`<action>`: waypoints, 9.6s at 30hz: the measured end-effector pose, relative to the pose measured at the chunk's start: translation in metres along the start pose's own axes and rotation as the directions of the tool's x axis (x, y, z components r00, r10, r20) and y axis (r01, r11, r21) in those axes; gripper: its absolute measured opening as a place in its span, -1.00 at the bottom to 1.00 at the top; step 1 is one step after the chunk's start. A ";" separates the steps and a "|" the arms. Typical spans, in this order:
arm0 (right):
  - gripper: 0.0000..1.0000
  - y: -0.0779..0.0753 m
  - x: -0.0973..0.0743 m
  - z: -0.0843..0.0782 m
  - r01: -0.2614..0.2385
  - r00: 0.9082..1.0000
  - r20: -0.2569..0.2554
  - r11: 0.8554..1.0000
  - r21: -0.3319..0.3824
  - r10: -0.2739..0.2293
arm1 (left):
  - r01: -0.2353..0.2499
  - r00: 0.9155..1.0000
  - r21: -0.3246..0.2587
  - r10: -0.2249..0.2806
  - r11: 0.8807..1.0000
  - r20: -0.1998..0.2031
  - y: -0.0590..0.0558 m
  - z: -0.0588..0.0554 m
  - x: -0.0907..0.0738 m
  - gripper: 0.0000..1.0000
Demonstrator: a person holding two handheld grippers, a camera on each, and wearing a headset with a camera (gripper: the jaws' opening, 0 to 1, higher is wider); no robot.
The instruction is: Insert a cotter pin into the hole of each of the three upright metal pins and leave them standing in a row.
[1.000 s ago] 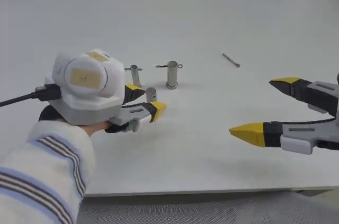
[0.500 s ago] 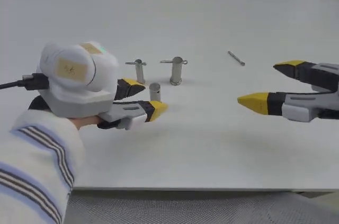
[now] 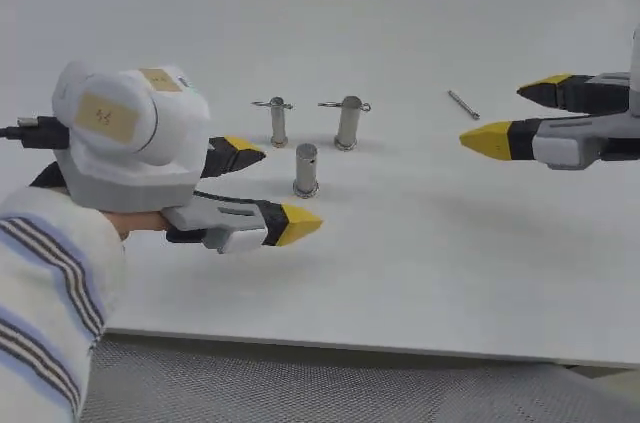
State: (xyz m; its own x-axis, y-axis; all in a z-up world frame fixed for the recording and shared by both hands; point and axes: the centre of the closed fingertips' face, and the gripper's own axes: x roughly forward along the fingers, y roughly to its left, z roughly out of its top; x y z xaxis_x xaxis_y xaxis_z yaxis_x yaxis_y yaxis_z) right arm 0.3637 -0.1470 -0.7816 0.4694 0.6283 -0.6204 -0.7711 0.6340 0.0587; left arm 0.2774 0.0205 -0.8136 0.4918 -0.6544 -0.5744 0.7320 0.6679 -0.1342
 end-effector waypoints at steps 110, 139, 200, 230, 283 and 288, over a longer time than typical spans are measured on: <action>-0.94 -0.079 0.077 -0.044 -0.145 0.782 -0.622 0.963 -0.229 -0.030 | -0.008 0.994 0.068 0.015 0.998 -0.107 -0.001 -0.035 -0.031 0.41; -0.95 -0.071 0.065 -0.050 -0.166 0.778 -0.627 0.959 -0.231 -0.017 | -0.017 0.995 0.063 0.023 0.998 -0.092 -0.003 -0.031 -0.033 0.37; -0.94 0.032 0.010 -0.032 -0.185 0.886 -0.461 0.872 -0.454 -0.052 | 0.093 0.994 0.022 -0.094 0.995 0.053 -0.035 0.021 -0.015 -0.03; -0.94 0.097 -0.004 -0.042 -0.134 0.937 -0.344 0.849 -0.511 -0.060 | 0.175 0.983 0.016 -0.176 0.984 0.058 -0.061 0.033 0.017 -0.20; -0.94 0.135 0.004 -0.034 -0.073 0.970 -0.218 0.724 -0.686 -0.109 | 0.291 0.957 -0.190 -0.282 0.938 0.072 -0.081 0.035 0.030 -0.94; -0.94 0.135 0.003 -0.033 -0.073 0.971 -0.215 0.730 -0.679 -0.104 | 0.299 0.954 -0.200 -0.290 0.933 0.074 -0.082 0.036 0.030 -0.95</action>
State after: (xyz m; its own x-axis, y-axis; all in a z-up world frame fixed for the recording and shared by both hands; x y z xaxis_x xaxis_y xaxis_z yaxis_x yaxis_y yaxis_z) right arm 0.2470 -0.0744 -0.8014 0.4431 0.4473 -0.7769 -0.8894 0.1110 -0.4434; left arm 0.2491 -0.0670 -0.7907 0.2915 -0.8445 -0.4493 0.7358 0.4981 -0.4589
